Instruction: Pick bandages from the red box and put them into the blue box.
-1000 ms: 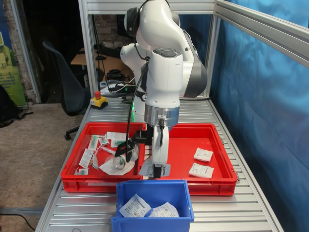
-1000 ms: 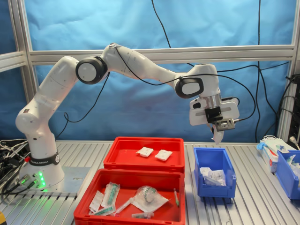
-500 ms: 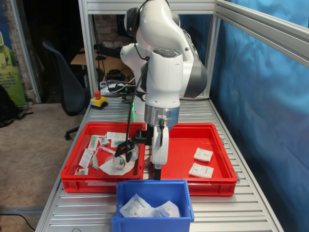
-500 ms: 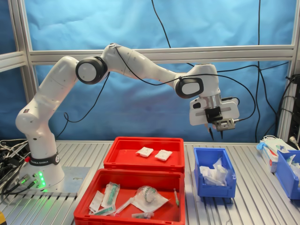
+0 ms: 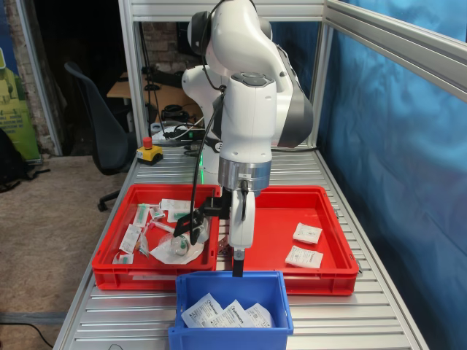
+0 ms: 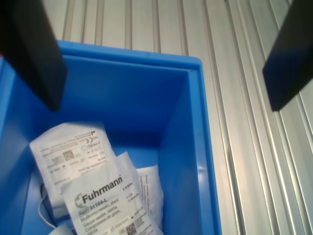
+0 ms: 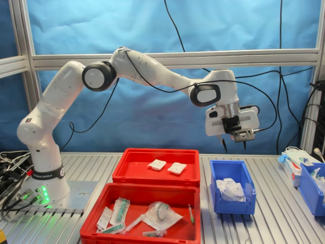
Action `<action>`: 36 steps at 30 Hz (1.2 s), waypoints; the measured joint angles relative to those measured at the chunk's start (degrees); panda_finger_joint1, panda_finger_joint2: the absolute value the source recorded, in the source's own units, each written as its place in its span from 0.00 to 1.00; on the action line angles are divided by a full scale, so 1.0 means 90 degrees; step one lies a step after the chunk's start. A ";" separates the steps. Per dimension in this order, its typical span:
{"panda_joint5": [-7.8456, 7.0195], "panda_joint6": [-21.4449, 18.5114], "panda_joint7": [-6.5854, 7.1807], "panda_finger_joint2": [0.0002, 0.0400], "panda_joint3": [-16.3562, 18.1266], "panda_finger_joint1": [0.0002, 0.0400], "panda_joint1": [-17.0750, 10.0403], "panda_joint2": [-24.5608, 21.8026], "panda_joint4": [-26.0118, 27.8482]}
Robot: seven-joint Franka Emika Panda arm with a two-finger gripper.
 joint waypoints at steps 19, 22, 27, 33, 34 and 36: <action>0.0000 0.0115 0.0000 1.00 -0.0025 1.00 0.0308 -0.0049 -0.0001; 0.0000 0.0121 0.0000 1.00 -0.0024 1.00 0.0419 -0.0140 -0.0021; 0.0000 0.0118 0.0000 1.00 -0.0020 1.00 0.0571 -0.0393 -0.0158; 0.0000 0.0085 0.0000 1.00 0.0006 1.00 0.0665 -0.0801 -0.0541; 0.0000 0.0081 0.0000 1.00 0.0011 1.00 0.0675 -0.0880 -0.0628; 0.0000 0.0070 0.0000 1.00 0.0025 1.00 0.0698 -0.1200 -0.0985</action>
